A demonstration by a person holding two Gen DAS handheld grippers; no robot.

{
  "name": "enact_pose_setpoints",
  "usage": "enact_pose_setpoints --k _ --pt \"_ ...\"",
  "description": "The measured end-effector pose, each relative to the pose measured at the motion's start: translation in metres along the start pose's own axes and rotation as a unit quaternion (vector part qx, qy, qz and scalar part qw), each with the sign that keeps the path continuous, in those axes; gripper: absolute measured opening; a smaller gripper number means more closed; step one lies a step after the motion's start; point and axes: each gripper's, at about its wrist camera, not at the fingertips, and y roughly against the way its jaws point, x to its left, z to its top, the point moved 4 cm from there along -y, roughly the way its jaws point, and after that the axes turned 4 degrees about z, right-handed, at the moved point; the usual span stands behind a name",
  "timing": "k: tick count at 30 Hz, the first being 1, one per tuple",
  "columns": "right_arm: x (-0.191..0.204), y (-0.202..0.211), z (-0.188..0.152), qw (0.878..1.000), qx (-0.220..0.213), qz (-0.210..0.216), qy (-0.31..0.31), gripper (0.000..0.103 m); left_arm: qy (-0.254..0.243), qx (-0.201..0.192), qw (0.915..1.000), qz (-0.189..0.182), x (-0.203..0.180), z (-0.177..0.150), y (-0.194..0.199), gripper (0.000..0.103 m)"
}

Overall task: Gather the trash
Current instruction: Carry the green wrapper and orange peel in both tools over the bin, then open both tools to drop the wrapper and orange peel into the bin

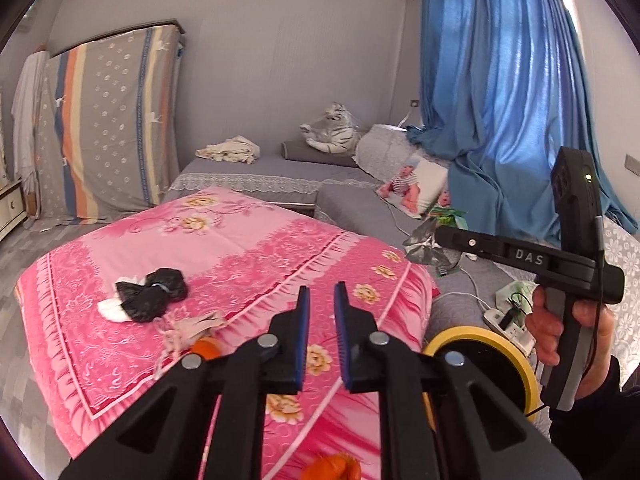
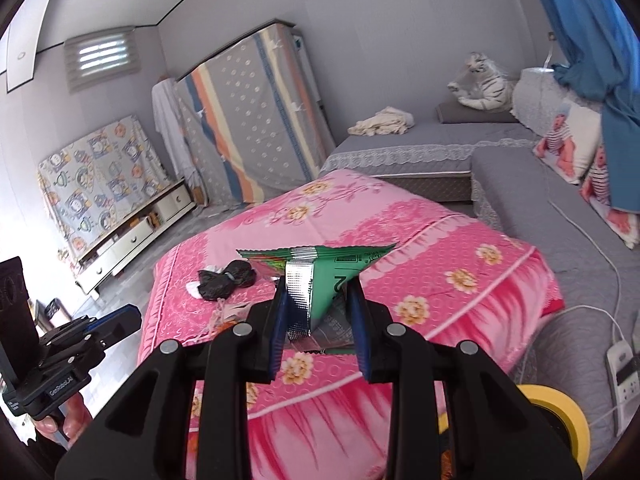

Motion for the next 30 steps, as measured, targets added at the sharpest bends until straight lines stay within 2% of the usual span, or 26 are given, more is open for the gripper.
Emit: enact_pose_setpoints --k 7,14,22,30 --pt "-0.035 0.037 -0.005 0.999 -0.024 -0.031 -0.028 0.027 -0.021 0.012 0.9995 -0.022 -0.023 0.0 -0.011 0.012" --pt "-0.069 0.068 -0.03 0.995 -0.023 -0.072 -0.068 0.027 -0.048 0.05 0.9954 -0.066 -0.063 -0.014 -0.036 0.012" --pt "-0.128 0.096 -0.076 0.982 -0.004 -0.137 -0.133 0.027 -0.085 0.101 0.9827 -0.13 -0.119 -0.041 -0.066 0.012" --pt "-0.166 0.107 -0.118 0.97 0.017 -0.162 -0.181 0.03 -0.11 0.14 0.9673 -0.18 -0.161 -0.067 -0.082 0.012"
